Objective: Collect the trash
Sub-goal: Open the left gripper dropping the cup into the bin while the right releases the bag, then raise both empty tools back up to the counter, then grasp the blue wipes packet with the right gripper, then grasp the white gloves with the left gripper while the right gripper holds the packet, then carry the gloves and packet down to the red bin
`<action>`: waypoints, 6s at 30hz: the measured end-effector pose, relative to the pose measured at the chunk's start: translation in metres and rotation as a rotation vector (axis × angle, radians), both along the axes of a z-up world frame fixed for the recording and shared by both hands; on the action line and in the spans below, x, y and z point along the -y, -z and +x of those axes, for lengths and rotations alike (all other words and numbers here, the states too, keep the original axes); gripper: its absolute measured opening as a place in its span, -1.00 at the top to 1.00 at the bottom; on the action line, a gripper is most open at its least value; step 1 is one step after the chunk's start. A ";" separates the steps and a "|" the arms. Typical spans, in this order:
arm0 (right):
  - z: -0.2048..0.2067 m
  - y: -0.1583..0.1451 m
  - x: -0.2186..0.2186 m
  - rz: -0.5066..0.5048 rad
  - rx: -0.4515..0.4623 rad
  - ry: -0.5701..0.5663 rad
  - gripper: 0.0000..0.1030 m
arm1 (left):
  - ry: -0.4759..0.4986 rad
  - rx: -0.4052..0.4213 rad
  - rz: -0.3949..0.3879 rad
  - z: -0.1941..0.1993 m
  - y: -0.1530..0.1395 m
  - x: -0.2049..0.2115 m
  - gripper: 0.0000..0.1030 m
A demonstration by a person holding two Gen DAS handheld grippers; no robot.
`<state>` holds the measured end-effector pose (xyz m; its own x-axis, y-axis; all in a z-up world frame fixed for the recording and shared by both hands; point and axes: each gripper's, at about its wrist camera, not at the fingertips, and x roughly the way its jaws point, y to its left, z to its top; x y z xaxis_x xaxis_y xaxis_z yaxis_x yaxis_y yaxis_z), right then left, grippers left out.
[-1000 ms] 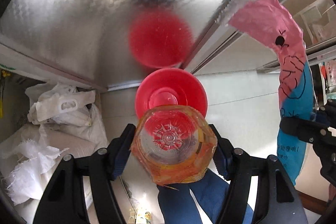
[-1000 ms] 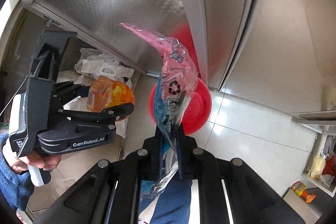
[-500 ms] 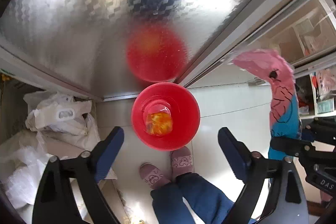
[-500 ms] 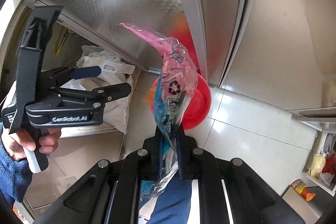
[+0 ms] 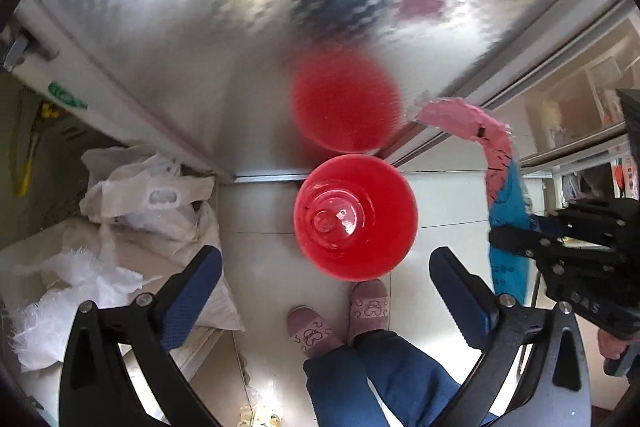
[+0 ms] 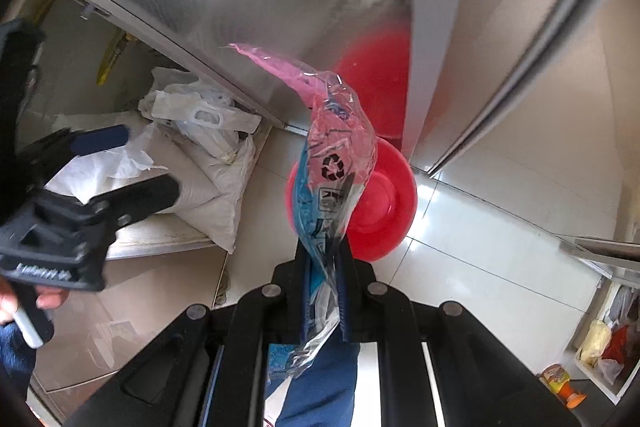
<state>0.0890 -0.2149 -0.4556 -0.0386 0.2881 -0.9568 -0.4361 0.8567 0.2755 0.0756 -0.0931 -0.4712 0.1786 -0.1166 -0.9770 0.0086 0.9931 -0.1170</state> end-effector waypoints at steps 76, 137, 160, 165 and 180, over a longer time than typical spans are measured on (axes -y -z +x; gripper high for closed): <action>0.140 -0.387 -0.161 0.107 0.337 -0.148 -0.97 | -0.199 0.297 -0.025 0.100 -0.389 -0.199 -1.00; 0.180 -0.332 -0.193 0.014 0.148 -0.054 0.62 | -0.126 0.058 0.031 0.200 -0.275 -0.282 -0.26; 0.159 -0.368 -0.178 0.102 0.234 -0.118 0.62 | -0.206 0.156 0.023 0.148 -0.348 -0.266 0.78; 0.137 -0.383 -0.163 0.131 0.263 -0.140 0.62 | -0.191 0.204 0.037 0.123 -0.378 -0.238 0.79; 0.045 -0.416 -0.060 0.183 0.313 -0.139 0.62 | -0.142 0.275 0.035 0.030 -0.420 -0.110 0.79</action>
